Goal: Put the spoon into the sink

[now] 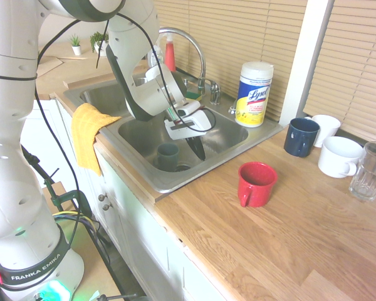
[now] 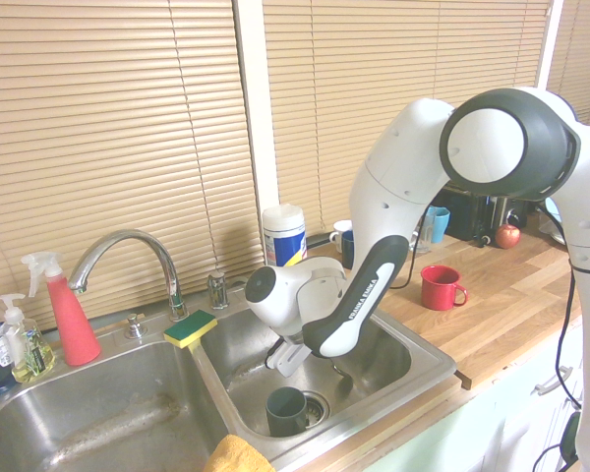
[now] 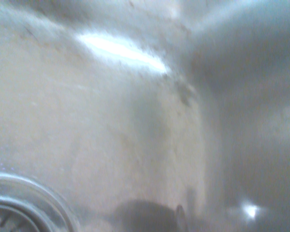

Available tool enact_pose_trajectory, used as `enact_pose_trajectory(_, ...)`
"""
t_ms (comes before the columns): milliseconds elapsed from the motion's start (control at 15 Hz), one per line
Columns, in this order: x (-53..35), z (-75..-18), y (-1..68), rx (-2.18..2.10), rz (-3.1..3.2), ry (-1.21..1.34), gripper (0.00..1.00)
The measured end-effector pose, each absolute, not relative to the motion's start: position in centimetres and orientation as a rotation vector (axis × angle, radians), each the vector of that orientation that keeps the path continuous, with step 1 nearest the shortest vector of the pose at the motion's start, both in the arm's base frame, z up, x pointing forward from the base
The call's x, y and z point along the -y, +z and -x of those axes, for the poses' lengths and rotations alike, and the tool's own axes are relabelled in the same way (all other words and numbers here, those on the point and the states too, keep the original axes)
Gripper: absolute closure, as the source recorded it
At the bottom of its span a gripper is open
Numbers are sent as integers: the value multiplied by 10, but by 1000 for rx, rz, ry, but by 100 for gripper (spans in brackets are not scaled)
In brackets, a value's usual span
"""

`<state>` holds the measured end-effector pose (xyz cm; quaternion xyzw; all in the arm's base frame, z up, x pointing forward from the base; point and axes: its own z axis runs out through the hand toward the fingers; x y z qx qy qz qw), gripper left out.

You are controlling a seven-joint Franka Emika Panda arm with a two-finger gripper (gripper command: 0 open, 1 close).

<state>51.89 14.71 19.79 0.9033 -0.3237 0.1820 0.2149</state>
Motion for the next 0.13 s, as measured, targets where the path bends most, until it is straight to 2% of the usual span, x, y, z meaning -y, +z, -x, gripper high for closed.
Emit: enact_pose_trajectory(133,-143,-519,194,900,-2504,481,0)
